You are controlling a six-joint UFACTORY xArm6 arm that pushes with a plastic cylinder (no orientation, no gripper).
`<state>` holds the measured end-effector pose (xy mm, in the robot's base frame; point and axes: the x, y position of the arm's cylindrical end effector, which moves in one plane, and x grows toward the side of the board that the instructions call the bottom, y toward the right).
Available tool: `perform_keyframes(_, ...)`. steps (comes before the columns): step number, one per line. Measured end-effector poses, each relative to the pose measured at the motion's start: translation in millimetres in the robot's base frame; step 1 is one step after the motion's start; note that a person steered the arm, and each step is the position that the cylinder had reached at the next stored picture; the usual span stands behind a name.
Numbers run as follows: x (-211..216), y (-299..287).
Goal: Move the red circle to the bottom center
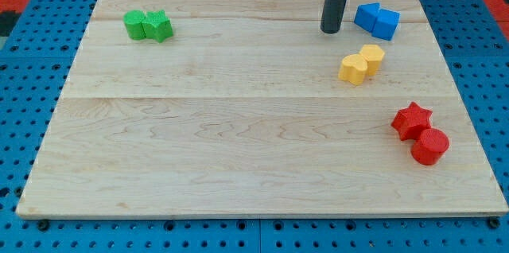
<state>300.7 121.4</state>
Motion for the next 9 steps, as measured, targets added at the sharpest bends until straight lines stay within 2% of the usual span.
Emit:
perform_keyframes(2, 31, -1)
perform_keyframes(3, 38, -54)
perform_keyframes(4, 44, -78)
perform_keyframes(5, 113, -81)
perform_keyframes(6, 240, -81)
perform_keyframes(7, 283, -81)
perform_keyframes(8, 317, -50)
perform_keyframes(9, 318, -42)
